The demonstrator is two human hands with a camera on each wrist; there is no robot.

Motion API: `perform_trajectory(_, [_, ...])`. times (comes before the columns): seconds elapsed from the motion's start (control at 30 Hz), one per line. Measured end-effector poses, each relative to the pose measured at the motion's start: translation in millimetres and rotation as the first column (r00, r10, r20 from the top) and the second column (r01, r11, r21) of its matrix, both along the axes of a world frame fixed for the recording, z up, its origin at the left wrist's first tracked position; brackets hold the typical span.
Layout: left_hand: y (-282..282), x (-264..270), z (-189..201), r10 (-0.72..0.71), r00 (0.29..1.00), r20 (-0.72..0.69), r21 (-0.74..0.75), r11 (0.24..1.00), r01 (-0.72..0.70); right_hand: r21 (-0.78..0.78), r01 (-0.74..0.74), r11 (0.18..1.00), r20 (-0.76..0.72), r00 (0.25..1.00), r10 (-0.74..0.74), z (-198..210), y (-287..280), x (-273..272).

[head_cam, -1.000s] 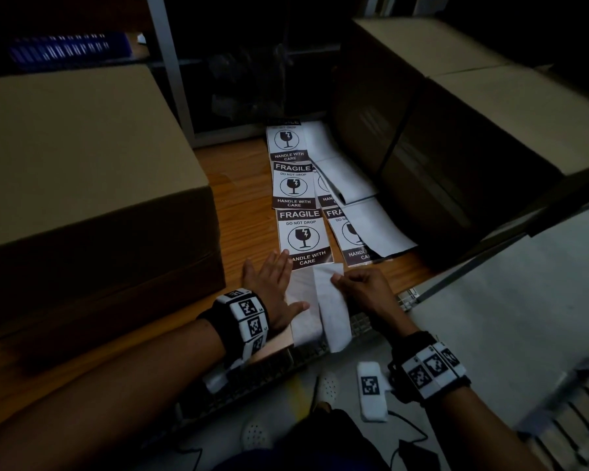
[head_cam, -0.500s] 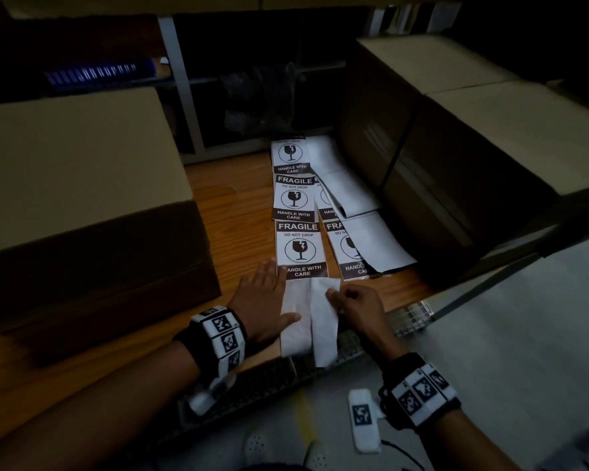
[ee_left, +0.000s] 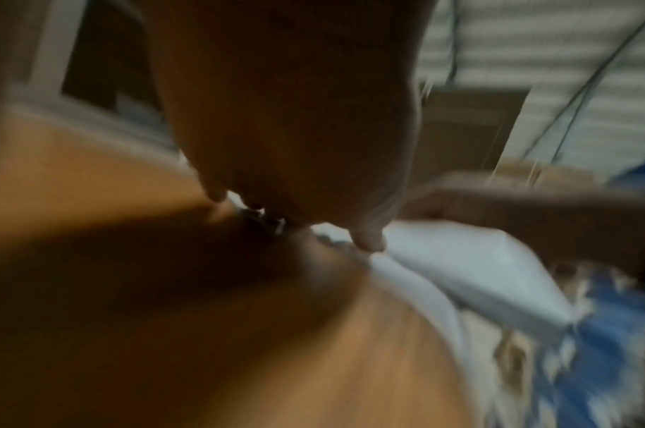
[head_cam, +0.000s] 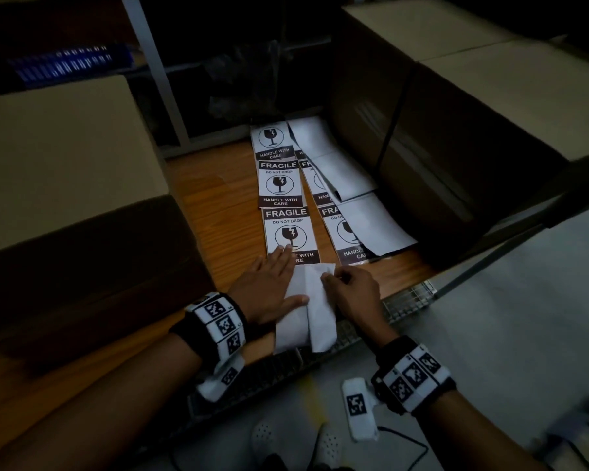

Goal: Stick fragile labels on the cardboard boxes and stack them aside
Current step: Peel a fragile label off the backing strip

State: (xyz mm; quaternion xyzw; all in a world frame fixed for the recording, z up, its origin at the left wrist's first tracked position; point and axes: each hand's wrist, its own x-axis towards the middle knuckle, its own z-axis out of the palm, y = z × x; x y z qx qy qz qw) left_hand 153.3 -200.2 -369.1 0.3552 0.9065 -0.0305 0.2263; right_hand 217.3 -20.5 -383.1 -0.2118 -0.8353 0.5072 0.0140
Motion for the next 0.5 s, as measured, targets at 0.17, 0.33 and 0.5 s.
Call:
perform_trajectory(0.17, [-8.7,-1.4,-27.1,0.003,0.999,-0.052,0.002,1.000,-0.003,-0.224,-0.057,0.973,0.114,0.990,0.084,9.4,9.5,0.4])
perform_trajectory(0.33, [-9.7,-3.7,-25.6,0.004,0.999,-0.044,0.019,1.000,-0.003,-0.543,-0.008,0.840,0.132,0.987,0.095,44.9,44.7,10.3])
perform_trajectory(0.5, [-9.4,-2.4,-29.6,0.009,0.996,-0.089,0.025,1.000,-0.007,-0.406,0.095,0.909,0.138,0.990,-0.042,50.6,44.7,9.5])
